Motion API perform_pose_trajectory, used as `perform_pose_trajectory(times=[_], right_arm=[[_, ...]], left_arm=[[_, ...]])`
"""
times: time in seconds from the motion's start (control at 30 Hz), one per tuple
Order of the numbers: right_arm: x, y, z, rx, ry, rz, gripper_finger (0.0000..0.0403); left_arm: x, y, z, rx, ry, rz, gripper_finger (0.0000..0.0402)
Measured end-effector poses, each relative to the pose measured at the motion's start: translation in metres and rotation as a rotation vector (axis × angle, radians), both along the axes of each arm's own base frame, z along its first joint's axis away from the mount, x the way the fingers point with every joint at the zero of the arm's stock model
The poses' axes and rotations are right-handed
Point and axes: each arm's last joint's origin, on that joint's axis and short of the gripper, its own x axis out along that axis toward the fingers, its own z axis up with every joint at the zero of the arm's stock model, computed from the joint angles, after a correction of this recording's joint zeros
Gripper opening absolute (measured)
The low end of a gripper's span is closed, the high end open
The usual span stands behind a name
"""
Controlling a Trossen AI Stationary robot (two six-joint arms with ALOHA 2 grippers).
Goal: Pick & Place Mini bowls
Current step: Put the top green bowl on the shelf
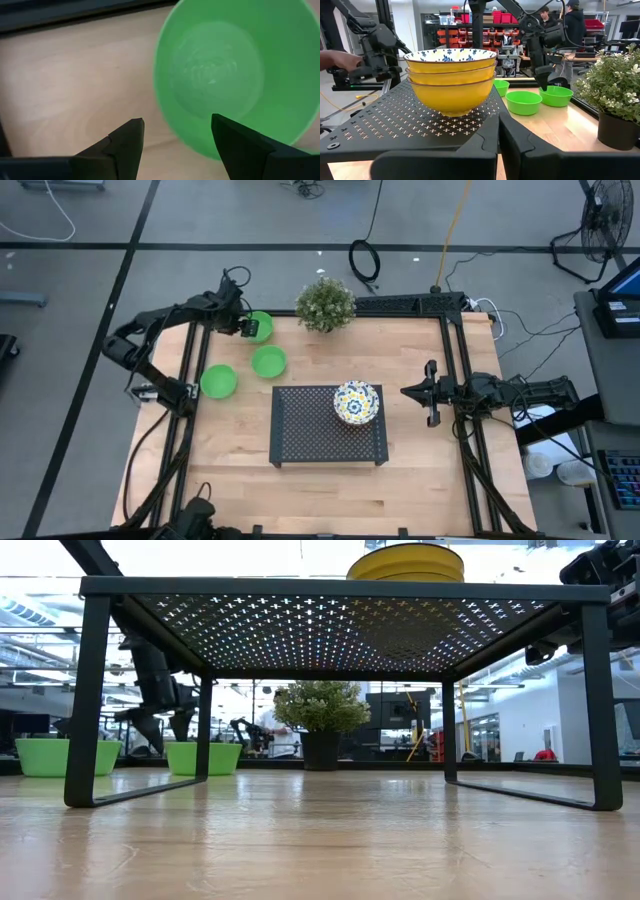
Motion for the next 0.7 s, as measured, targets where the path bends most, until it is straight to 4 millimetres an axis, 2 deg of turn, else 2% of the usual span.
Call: perform_pose_trajectory(times=[0.2,0.3,0.7], right_arm=[[0.0,0.0,0.0,0.0,0.0,0.0,0.0],[0.0,0.0,0.0,0.0,0.0,0.0,0.0],[0.0,0.0,0.0,0.0,0.0,0.0,0.0]], left_arm=[[0.0011,0.0004,0.0004,0.01,-0.003,-0.002,0.0236],[0.001,0.0004,0.0004,0.01,-0.003,-0.002,0.022],[-0.001,0.0019,0.0005,0.046,0.058,0.054,0.0066]])
